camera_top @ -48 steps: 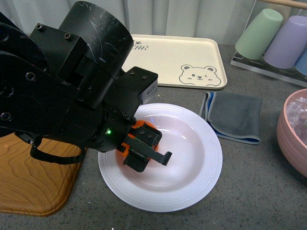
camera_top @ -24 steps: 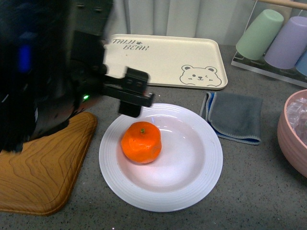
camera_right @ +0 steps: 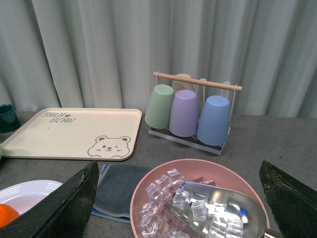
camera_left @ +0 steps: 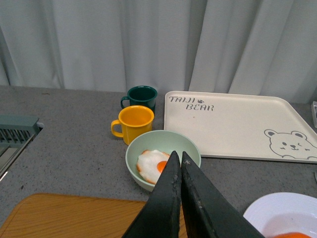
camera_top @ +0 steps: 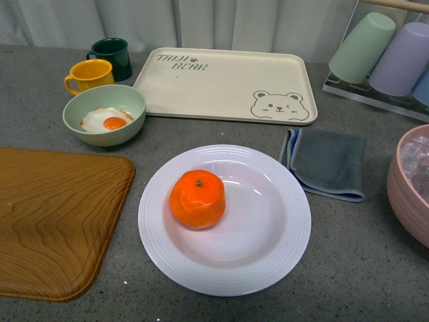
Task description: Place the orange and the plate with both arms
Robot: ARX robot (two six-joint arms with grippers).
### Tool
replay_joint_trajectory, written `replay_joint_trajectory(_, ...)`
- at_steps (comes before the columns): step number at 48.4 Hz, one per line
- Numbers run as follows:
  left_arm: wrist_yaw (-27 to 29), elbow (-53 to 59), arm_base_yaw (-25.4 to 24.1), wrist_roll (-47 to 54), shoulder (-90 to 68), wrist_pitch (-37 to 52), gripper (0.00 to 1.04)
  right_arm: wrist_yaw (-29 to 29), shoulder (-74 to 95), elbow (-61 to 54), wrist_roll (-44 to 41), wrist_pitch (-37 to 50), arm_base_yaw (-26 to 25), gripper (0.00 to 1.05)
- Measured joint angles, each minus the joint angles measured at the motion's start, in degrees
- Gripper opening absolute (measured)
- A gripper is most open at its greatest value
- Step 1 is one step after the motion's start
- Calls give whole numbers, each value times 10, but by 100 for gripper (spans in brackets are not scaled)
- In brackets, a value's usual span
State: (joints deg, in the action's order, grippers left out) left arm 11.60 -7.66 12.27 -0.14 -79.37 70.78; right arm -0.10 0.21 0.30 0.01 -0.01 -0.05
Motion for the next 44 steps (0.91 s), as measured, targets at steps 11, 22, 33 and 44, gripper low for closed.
replay_joint_trajectory(11, -31, 29, -37, 0, 137, -120, 4, 0, 0, 0, 0, 0, 0, 95)
replay_joint_trajectory(22, -59, 53, -64, 0, 274, -220, 4, 0, 0, 0, 0, 0, 0, 95)
replay_joint_trajectory(33, -111, 64, -120, 0, 370, -301, 4, 0, 0, 0, 0, 0, 0, 95)
replay_joint_trajectory(44, -116, 65, -121, 0, 465, -384, 4, 0, 0, 0, 0, 0, 0, 95)
